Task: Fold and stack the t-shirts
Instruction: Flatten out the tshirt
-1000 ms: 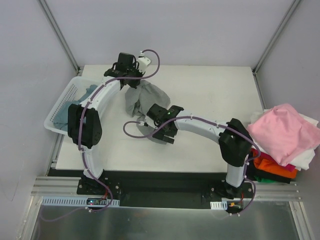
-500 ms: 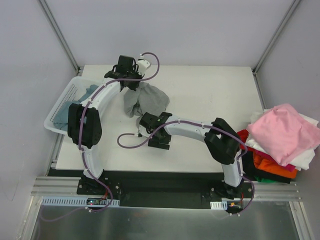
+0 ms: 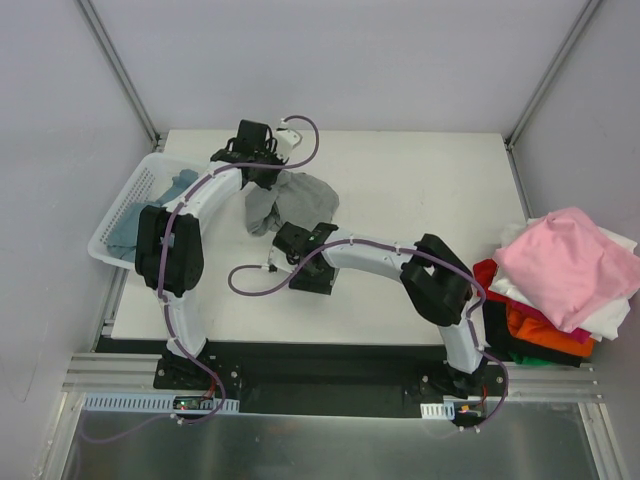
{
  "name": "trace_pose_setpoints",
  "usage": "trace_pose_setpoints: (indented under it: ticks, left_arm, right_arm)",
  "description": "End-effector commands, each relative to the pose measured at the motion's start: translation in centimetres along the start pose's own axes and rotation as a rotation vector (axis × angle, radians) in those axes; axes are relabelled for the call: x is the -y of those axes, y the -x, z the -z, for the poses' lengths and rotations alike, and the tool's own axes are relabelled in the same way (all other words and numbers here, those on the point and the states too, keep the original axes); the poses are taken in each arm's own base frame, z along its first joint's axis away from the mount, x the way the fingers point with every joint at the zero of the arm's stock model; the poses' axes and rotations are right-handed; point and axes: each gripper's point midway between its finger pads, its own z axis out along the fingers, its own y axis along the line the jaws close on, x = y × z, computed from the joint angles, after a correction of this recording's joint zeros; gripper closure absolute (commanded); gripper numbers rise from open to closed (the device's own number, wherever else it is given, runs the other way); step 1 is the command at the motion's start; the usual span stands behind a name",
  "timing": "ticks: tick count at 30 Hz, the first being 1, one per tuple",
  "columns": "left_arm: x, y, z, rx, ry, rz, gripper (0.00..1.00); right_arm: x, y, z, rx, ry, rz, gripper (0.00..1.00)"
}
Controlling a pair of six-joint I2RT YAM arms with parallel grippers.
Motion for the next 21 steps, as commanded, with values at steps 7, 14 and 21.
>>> trace_pose_setpoints:
  ticks: [7, 14, 21]
  left_arm:
    - [-0.4, 0.6, 0.9, 0.034, 0.029, -0.038, 1.0]
    - [-0.3, 0.1, 0.7, 0.031, 0.027, -0.039, 1.0]
    - [0.0, -0.5, 1.4, 0.032, 0.035, -0.044, 1.0]
  right_arm:
    - [-0.2, 0.9, -0.6, 0.019, 0.028, 0.017, 0.36]
    - [-0.3, 0.1, -1.7, 0.0, 0.049, 0.014, 0.46]
    - [-0.9, -0.3, -2.1, 0.016, 0.123, 0.002, 0.51]
